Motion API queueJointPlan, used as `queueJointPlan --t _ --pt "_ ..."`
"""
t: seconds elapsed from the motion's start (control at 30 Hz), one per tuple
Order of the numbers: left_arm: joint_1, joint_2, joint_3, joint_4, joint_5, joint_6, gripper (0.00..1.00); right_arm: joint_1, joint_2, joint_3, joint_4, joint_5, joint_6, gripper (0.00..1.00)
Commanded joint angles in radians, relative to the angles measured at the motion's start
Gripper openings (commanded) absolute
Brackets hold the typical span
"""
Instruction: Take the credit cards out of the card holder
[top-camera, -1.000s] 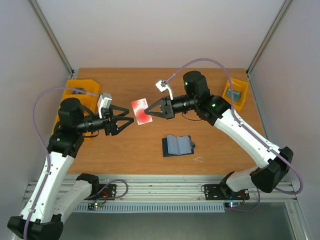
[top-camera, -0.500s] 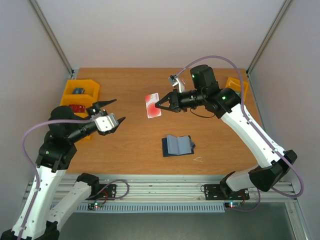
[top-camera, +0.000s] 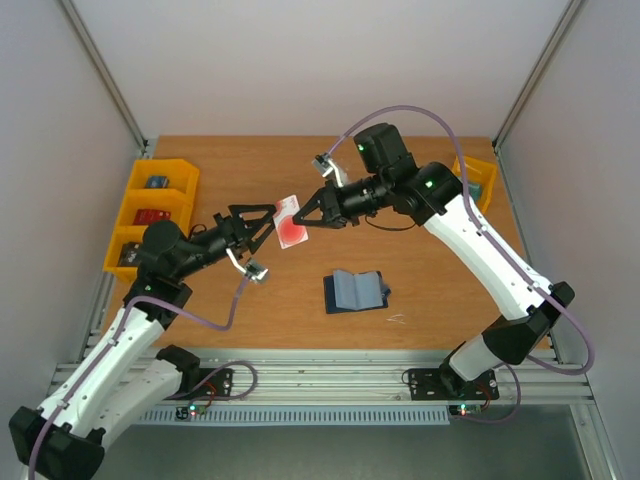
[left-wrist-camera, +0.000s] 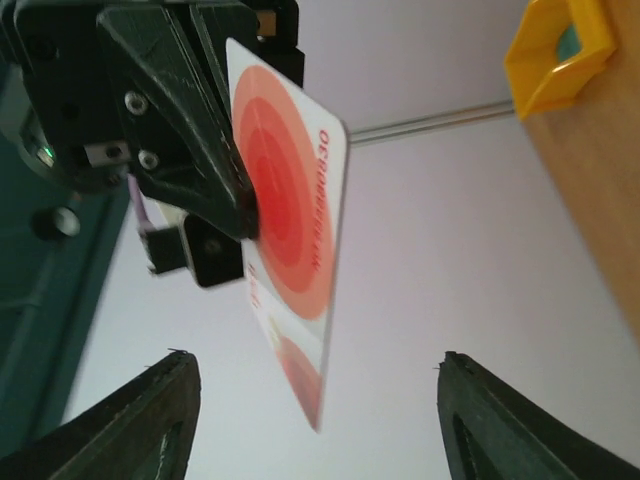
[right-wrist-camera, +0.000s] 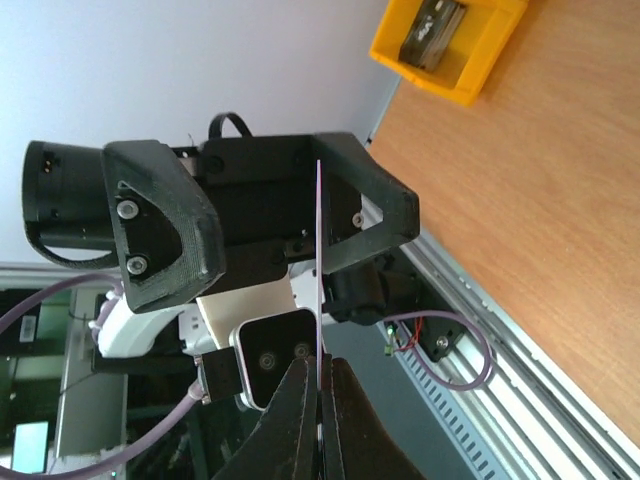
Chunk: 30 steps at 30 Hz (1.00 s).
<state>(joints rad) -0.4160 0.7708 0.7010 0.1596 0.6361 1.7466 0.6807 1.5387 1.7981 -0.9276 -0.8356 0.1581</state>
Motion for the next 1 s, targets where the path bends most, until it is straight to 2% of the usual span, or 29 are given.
queueJointPlan --t 0.0,0.07,0.13,0.27,0.33,0.4,0.43,0.53,0.6,0.63,0.73,0.83,0.9,0.97 --pt "-0.023 0.017 0.024 0.157 0.028 0.160 0.63 0.033 0.028 0.042 -0.004 -0.034 -0.018 0.01" --pt "-0.028 0.018 0.025 0.136 0.027 0.187 0.58 0.041 0.037 0.055 -0.008 -0.032 -0.025 0.01" --pt "-0.032 0.010 0.023 0.124 0.033 0.186 0.48 0.040 0.040 0.056 -0.008 -0.024 -0.027 0.01" --pt "-0.036 -0.020 0.026 0.049 0.045 0.186 0.22 0.040 0.052 0.062 -0.008 -0.023 -0.034 0.01" --pt "-0.036 -0.038 0.022 0.019 0.045 0.195 0.02 0.041 0.058 0.069 -0.013 -0.013 -0.044 0.01" --pt "-0.037 -0.053 0.008 0.005 0.037 0.205 0.00 0.039 0.062 0.083 -0.028 0.013 -0.061 0.01" --pt "-0.037 -0.061 0.004 -0.013 0.021 0.213 0.00 0.036 0.061 0.093 -0.045 0.039 -0.072 0.07" --pt "-0.037 -0.090 0.033 -0.176 -0.106 0.227 0.00 -0.003 0.034 0.103 -0.101 0.143 -0.106 0.58" --pt "-0.037 -0.100 0.087 -0.354 -0.258 0.197 0.00 -0.053 -0.008 0.083 -0.116 0.218 -0.123 0.88" --pt "-0.037 -0.095 0.135 -0.431 -0.348 0.163 0.00 -0.081 -0.030 0.065 -0.117 0.256 -0.131 0.98" --pt "-0.037 -0.033 0.247 -0.642 -0.633 -0.011 0.00 -0.179 -0.082 0.013 -0.118 0.391 -0.142 0.98" --pt "-0.027 0.102 0.375 -0.836 -0.915 -0.192 0.00 -0.266 -0.100 -0.016 -0.105 0.482 -0.194 0.99" --pt "0.014 0.204 0.462 -0.974 -1.003 -0.349 0.00 -0.307 -0.096 -0.031 -0.085 0.535 -0.213 0.99" --pt "0.088 0.282 0.520 -1.079 -1.017 -0.474 0.00 -0.343 -0.085 -0.045 -0.061 0.590 -0.233 0.98"
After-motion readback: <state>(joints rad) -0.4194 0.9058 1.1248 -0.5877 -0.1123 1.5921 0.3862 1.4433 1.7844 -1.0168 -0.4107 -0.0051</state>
